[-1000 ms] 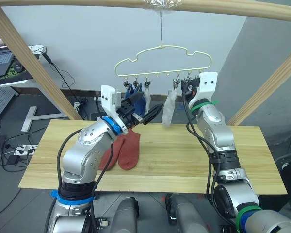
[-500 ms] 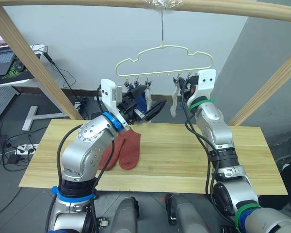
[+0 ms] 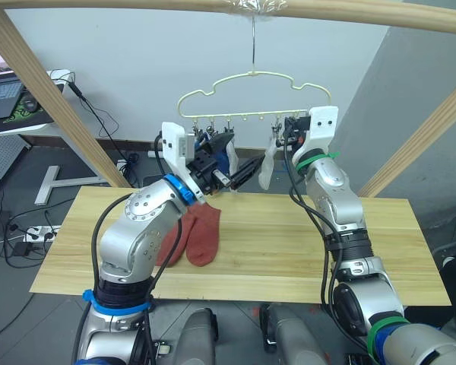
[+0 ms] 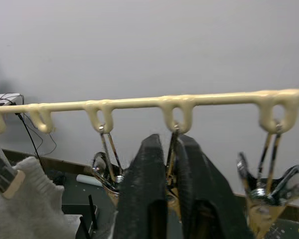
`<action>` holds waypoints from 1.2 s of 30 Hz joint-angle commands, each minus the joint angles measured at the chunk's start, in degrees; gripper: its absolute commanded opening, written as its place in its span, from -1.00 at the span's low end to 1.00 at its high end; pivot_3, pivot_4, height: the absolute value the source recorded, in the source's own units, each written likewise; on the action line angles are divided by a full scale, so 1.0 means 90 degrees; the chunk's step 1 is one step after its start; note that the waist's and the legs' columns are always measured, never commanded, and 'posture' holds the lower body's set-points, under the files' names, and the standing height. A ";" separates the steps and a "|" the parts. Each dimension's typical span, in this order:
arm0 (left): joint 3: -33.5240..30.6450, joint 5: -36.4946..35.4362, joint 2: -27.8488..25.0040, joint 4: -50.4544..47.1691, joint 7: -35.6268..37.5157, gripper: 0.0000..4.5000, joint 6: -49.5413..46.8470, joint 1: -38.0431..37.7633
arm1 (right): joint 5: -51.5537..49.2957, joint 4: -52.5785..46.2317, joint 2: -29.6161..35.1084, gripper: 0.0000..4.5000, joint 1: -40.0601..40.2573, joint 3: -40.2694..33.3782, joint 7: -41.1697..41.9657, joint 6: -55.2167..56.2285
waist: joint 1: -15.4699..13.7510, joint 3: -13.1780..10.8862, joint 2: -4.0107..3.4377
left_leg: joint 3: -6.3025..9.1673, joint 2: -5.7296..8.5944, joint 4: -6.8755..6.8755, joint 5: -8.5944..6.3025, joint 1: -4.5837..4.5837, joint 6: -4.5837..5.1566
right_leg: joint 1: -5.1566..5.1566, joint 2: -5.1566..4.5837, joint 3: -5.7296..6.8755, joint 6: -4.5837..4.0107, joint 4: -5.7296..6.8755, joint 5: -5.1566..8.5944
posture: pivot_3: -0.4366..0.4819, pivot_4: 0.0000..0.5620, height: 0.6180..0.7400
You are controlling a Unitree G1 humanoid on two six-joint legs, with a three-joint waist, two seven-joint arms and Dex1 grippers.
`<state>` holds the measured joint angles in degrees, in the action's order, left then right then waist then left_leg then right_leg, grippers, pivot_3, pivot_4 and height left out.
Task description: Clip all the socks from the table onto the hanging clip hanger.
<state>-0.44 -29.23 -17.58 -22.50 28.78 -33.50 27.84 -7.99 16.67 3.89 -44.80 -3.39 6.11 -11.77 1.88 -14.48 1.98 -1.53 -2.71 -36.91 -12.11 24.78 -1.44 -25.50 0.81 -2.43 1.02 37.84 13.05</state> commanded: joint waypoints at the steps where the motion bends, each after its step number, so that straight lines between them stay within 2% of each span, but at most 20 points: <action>1: 0.0023 -0.0142 0.0048 -0.0336 -0.0027 1.00 0.0017 0.0066 | -0.0052 -0.0124 0.0011 -0.99 -0.0166 -0.0091 0.0019 0.0142 | 0.0000 0.0000 0.0000 | 0.0000 0.0000 0.0000 0.0000 0.0000 0.0000 | 0.0000 0.0000 0.0000 0.0000 0.0000 0.0000 | 0.00 -0.08 1.00; 10: 0.0333 0.0177 -0.0161 -0.0352 0.0043 1.00 0.0094 -0.0524 | -0.0060 -0.0382 0.0265 -0.99 -0.0035 0.0032 0.0367 -0.0254 | -0.0001 -0.0001 -0.0001 | 0.0000 -0.0001 0.0002 0.0000 0.0000 0.0000 | 0.0000 -0.0001 -0.0001 0.0000 -0.0003 0.0000 | -0.02 -0.08 1.00; 13: 0.0756 0.1170 -0.0381 0.0647 -0.0349 1.00 0.0390 -0.1509 | -0.0151 -0.0938 0.0568 -0.99 0.0259 0.0165 0.0780 -0.0954 | 0.0004 0.0001 -0.0003 | -0.0002 -0.0002 0.0006 0.0000 -0.0008 0.0000 | 0.0003 -0.0002 -0.0004 -0.0001 -0.0003 0.0001 | -0.02 -0.08 1.00; 16: 0.0941 0.1857 -0.0411 0.1518 -0.0676 1.00 0.0803 -0.1791 | -0.0219 -0.1371 0.0693 -0.99 0.0453 0.0145 0.0878 -0.1353 | 0.0001 0.0000 -0.0003 | -0.0002 -0.0007 0.0009 0.0000 -0.0014 0.0000 | 0.0003 -0.0005 -0.0006 -0.0004 0.0001 0.0003 | -0.06 -0.08 1.00; 19: 0.1055 0.2364 -0.0357 0.2316 -0.0830 1.00 0.1258 -0.1733 | -0.0265 -0.1706 0.0767 -0.99 0.0605 0.0066 0.0865 -0.1604 | -0.0031 -0.0002 -0.0003 | 0.0008 -0.0008 0.0000 0.0001 -0.0008 0.0002 | -0.0001 -0.0005 -0.0002 -0.0006 0.0011 0.0004 | -0.06 -0.08 1.00; 23: 0.1058 0.2547 -0.0147 0.2956 -0.0779 1.00 0.1546 -0.1534 | -0.0289 -0.1868 0.0801 -0.99 0.0664 0.0061 0.0827 -0.1786 | -0.0039 -0.0002 -0.0004 | -0.0002 -0.0001 -0.0004 0.0005 -0.0008 0.0009 | 0.0003 -0.0016 0.0003 -0.0005 0.0011 0.0003 | -0.09 -0.09 1.00; 28: 0.1177 0.2998 0.0219 0.4759 -0.0821 1.00 0.2322 -0.0810 | -0.0300 -0.2008 0.0796 -0.99 0.0653 0.0053 0.0781 -0.1957 | -0.0028 -0.0002 -0.0003 | -0.0012 0.0005 -0.0003 0.0005 -0.0005 0.0009 | 0.0005 -0.0022 0.0003 -0.0002 0.0000 0.0001 | -0.13 -0.11 1.00; 33: 0.1024 0.3223 0.0241 0.5570 -0.0883 1.00 0.2658 -0.0472 | -0.0286 -0.2151 0.0830 -0.99 0.0693 0.0038 0.0760 -0.2099 | -0.0006 -0.0002 -0.0003 | -0.0009 0.0001 0.0007 0.0004 -0.0003 0.0009 | 0.0001 -0.0017 0.0007 -0.0001 -0.0001 0.0001 | -0.13 -0.11 1.00; 36: 0.1059 0.3206 0.0280 0.5856 -0.0696 1.00 0.2462 -0.0429 | -0.0296 -0.2211 0.0825 -0.99 0.0713 0.0019 0.0735 -0.2194 | -0.0003 -0.0002 -0.0003 | -0.0004 -0.0001 0.0007 0.0004 -0.0004 0.0009 | 0.0002 -0.0015 0.0009 -0.0001 0.0002 0.0001 | -0.13 -0.11 1.00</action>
<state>9.04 -0.86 -15.39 29.29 21.73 -10.87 23.98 -10.28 -1.10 10.86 -38.89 -2.18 13.33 -30.86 1.86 -14.49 1.95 -1.57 -2.71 -36.87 -12.07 24.74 -1.36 -25.48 0.68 -2.35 1.01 37.87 13.06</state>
